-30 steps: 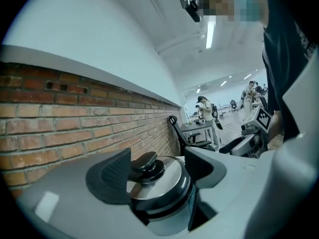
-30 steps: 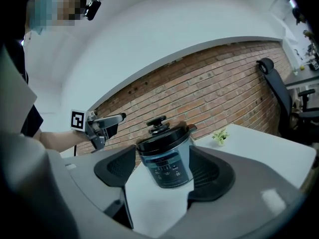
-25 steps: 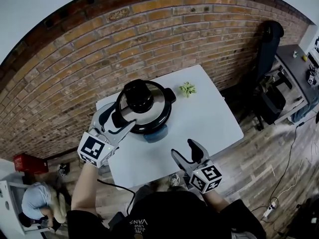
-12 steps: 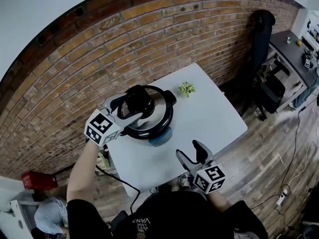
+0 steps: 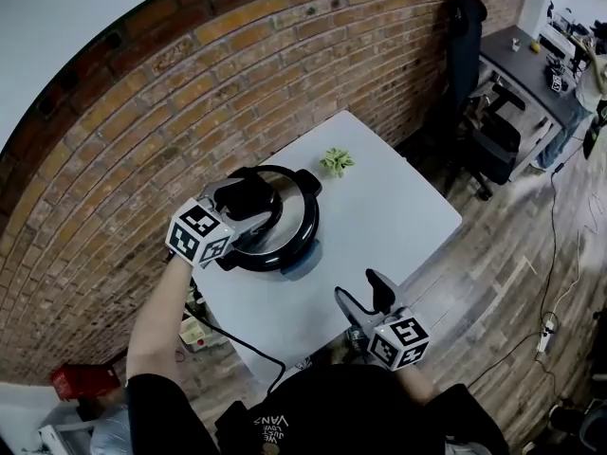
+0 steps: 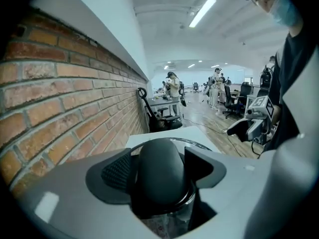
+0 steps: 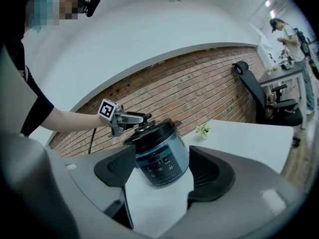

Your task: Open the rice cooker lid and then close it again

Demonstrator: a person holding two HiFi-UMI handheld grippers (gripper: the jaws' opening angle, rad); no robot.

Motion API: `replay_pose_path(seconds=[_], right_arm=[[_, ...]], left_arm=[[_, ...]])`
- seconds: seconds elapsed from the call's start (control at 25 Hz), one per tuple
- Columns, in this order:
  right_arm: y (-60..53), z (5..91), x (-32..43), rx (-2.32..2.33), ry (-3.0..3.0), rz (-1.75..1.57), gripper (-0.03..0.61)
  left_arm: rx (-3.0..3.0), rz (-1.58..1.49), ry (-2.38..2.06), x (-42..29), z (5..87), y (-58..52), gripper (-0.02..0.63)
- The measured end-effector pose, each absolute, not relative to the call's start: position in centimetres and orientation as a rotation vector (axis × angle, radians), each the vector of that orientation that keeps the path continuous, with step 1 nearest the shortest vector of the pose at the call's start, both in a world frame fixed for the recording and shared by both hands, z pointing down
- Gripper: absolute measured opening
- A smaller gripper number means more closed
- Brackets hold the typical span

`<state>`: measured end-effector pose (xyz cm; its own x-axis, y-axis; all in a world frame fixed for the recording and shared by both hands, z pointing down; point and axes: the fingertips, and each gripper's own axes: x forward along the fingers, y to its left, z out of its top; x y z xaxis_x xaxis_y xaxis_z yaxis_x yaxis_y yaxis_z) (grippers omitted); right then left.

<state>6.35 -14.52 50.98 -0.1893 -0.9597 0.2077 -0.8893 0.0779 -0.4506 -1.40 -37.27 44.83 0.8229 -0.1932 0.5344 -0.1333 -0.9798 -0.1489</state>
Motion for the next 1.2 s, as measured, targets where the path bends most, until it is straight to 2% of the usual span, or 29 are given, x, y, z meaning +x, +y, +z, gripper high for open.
replay_pose_path(seconds=[0.68, 1.2], right_arm=[[-13.2, 52.0, 6.6, -1.984, 2.113, -0.774, 0.325], [-12.7, 52.6, 7.0, -2.070, 2.065, -0.800, 0.325]], left_arm=[[-2.930, -0.932, 0.153, -0.3, 46.4, -37.1, 0.305], [-2.828, -0.852, -0.367, -0.4, 46.4, -35.8, 0.304]])
